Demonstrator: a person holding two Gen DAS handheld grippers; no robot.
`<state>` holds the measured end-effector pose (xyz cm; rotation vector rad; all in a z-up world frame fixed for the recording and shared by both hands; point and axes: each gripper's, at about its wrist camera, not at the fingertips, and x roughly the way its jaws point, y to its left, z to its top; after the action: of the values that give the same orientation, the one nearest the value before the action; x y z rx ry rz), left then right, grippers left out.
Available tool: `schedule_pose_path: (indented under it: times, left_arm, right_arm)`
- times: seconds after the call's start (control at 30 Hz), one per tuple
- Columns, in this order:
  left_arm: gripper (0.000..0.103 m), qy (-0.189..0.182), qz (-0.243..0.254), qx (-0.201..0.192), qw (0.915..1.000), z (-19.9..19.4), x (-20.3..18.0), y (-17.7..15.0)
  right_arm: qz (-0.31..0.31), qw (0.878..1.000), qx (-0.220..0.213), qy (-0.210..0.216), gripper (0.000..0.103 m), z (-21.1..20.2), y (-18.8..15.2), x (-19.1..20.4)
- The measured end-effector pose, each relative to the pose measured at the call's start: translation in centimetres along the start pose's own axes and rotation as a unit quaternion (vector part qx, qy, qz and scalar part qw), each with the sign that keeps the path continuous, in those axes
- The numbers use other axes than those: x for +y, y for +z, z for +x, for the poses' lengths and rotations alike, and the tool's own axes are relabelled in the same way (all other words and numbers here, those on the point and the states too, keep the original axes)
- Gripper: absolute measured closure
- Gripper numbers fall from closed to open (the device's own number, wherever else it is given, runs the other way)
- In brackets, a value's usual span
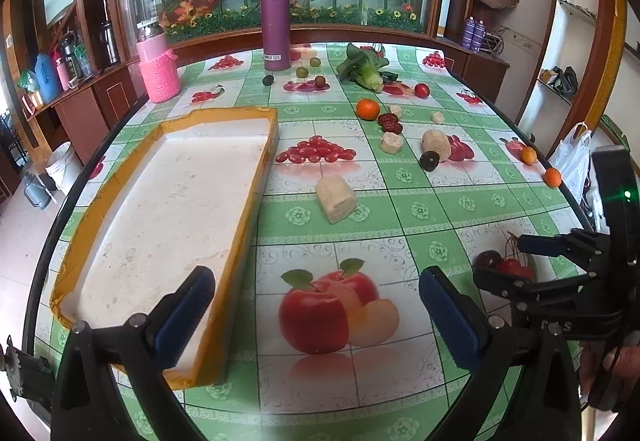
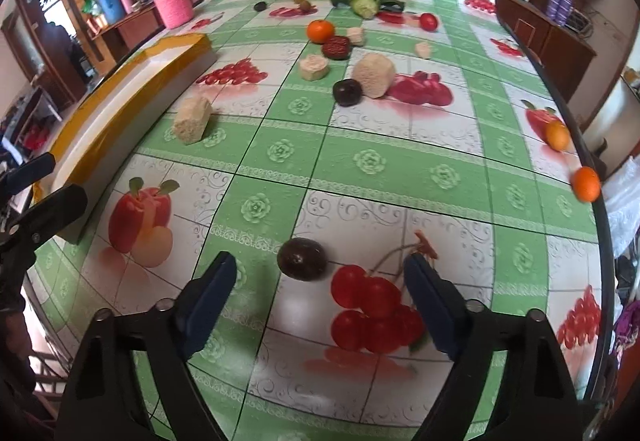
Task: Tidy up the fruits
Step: 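Grasp the dark plum with the right tool while the left tool grasps the beige cylinder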
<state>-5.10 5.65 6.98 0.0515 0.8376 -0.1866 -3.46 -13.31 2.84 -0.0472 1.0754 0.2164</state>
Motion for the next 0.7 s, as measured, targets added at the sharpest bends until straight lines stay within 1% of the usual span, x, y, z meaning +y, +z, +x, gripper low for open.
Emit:
schedule_pose_path:
  times: [0.03,0.07,0.1,0.13,0.17,0.23,0.27,0.33,0.4,0.53,0.6,0.7]
  left_arm:
    - [0.0,0.001,0.001,0.001,1.0,0.0,0.0,-0.1]
    - [0.0,0.0,0.001,0.002,1.0,0.1,0.1,-0.2]
    - [0.0,-0.001,0.002,0.004,1.0,0.1,0.1,-0.2]
    - [0.0,-0.002,0.002,0.005,1.0,0.2,0.1,-0.2]
    - [0.0,-0.004,0.002,0.006,1.0,0.2,0.0,-0.2]
    - [0.0,-0.01,0.002,0.006,0.9999,0.3,-0.2,-0.1]
    - [0.0,-0.014,0.002,0.009,0.9999,0.4,-0.3,0.0]
    - [0.0,-0.021,0.001,0.014,0.9997,0.7,-0.6,0.2]
    - [0.0,-0.032,-0.003,0.022,0.9992,1.2,-1.0,0.6]
    - [0.0,-0.051,-0.001,0.031,0.9982,2.3,-2.2,1.6]
    - [0.0,-0.05,0.002,0.038,0.998,3.3,-2.9,2.4]
    - [0.0,-0.04,-0.003,0.043,0.9983,5.2,-3.4,3.9]
  right_arm:
    - [-0.002,1.0,0.005,0.007,0.04,0.3,0.0,0.0]
    - [-0.002,1.0,0.01,0.013,0.044,0.5,0.0,0.0]
    - [0.001,1.0,0.014,0.021,0.053,0.8,0.0,0.0]
    - [0.002,1.0,0.014,0.023,0.058,0.9,0.0,-0.1]
    - [0.001,1.0,0.011,0.024,0.06,0.9,0.0,-0.2]
    - [-0.006,1.0,0.011,0.026,0.073,0.8,0.0,-0.2]
    - [-0.009,0.999,0.01,0.031,0.076,0.8,0.0,-0.2]
    - [-0.011,0.999,0.004,0.03,0.077,0.3,-0.1,-0.2]
    - [-0.013,1.0,-0.005,0.02,0.077,-0.2,-0.2,-0.3]
    - [-0.003,1.0,-0.017,0.013,0.077,-1.2,-0.5,-1.4]
    - [0.003,1.0,-0.018,0.013,0.077,-1.4,-0.8,-1.9]
    - [0.013,1.0,-0.019,0.016,0.077,-1.6,-1.1,-2.7]
